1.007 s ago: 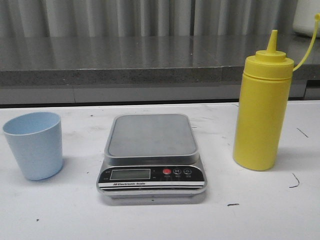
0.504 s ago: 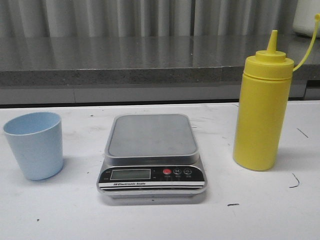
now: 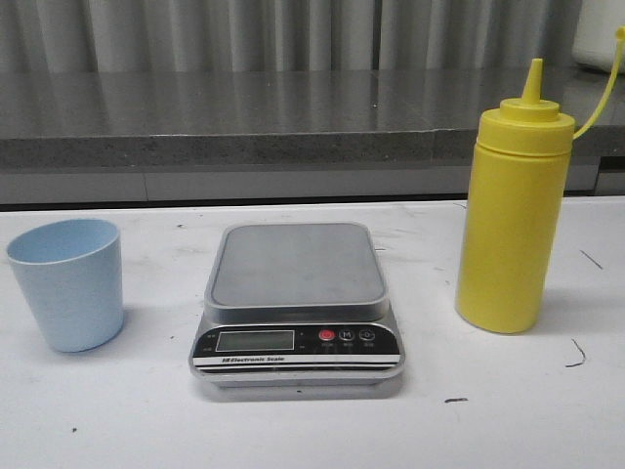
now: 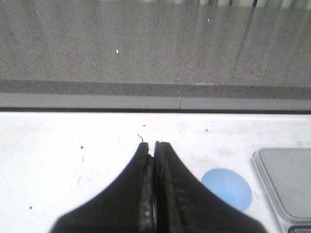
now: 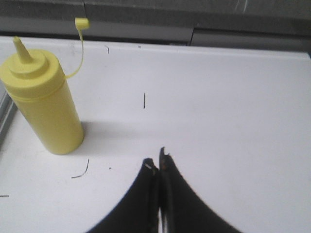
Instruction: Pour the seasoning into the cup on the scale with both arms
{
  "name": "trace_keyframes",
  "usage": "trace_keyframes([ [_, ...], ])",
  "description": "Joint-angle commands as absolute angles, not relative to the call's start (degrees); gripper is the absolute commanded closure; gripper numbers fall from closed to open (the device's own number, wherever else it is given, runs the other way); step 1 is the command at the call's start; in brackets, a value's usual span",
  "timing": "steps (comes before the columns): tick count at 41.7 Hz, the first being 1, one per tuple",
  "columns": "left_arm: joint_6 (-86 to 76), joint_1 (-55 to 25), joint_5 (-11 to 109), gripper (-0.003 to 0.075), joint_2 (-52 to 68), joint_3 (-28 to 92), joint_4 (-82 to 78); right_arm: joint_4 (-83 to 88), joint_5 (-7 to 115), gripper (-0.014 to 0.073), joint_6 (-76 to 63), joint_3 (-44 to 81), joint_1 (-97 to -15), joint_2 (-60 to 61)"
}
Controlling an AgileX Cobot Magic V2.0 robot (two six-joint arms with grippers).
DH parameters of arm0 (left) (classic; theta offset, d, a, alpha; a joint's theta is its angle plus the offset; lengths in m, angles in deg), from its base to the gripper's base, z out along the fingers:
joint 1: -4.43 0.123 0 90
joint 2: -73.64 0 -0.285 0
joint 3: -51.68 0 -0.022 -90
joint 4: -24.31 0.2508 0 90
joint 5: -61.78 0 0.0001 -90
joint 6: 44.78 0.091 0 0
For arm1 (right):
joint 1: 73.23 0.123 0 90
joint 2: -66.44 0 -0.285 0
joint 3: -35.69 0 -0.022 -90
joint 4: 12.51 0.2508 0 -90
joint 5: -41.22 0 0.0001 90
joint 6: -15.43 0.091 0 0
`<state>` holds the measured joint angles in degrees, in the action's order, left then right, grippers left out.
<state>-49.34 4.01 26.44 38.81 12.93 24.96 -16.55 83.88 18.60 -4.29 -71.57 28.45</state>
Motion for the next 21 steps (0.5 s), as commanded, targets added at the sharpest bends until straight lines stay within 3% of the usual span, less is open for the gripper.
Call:
trace_keyframes([
  [1,-49.85,4.01,28.97,0.074,35.59,14.9,24.99,-17.69,80.9,0.0661,17.75,-2.33,-71.77,25.89],
  [12,-49.85,4.01,28.46,0.074,30.18,14.9,24.84,-17.75,81.98,0.0635,17.75,-2.33,-71.77,22.17],
  [15,-49.85,4.01,28.2,0.074,29.04,14.9,24.84,-17.82,81.98,0.0543,17.75,-2.33,-71.77,22.09],
  [21,-49.73,4.01,28.56,0.0715,27.05,14.9,25.07,-17.82,81.78,0.0204,17.75,-2.33,-71.77,22.09],
])
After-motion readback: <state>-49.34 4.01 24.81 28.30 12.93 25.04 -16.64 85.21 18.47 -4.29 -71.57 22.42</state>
